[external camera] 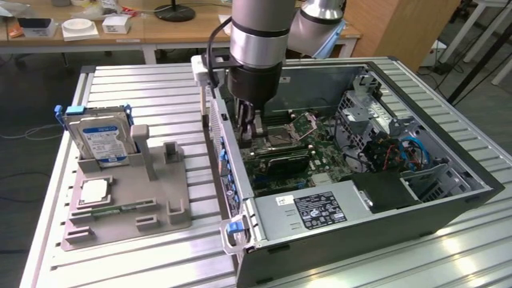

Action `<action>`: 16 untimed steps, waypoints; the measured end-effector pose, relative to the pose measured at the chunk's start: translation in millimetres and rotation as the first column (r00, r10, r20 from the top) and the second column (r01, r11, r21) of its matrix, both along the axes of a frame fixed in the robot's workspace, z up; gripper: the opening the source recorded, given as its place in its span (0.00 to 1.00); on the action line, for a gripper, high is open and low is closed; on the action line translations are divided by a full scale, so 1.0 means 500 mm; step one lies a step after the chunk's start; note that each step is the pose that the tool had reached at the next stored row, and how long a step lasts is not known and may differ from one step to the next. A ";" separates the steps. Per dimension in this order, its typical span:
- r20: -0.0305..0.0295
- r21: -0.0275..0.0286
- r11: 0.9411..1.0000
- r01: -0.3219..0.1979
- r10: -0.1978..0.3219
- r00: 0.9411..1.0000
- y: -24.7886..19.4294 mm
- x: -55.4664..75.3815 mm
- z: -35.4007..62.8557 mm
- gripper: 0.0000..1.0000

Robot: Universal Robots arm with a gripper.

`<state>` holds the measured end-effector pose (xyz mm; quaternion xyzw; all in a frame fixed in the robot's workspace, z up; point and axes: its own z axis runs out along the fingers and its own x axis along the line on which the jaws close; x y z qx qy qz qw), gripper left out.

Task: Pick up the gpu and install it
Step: 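Press down on the gpu until it lock into place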

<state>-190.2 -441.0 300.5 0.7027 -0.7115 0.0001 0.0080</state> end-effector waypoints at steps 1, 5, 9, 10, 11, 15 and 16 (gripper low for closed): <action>0.000 0.000 1.000 0.000 0.000 1.000 0.0000 0.000 0.001 0.11; 0.000 0.000 1.000 0.003 -0.003 1.000 0.0001 -0.012 0.001 0.11; 0.000 0.000 1.000 0.004 -0.004 1.000 0.0002 -0.019 0.001 0.11; 0.000 0.000 1.000 0.004 -0.004 1.000 0.0002 -0.019 0.001 0.11; 0.001 0.000 1.000 0.004 -0.004 1.000 0.0001 -0.019 0.000 0.11; 0.008 0.000 1.000 0.004 -0.004 1.000 0.0001 -0.019 -0.004 0.11; 0.008 0.000 1.000 0.004 -0.004 1.000 0.0001 -0.019 -0.005 0.11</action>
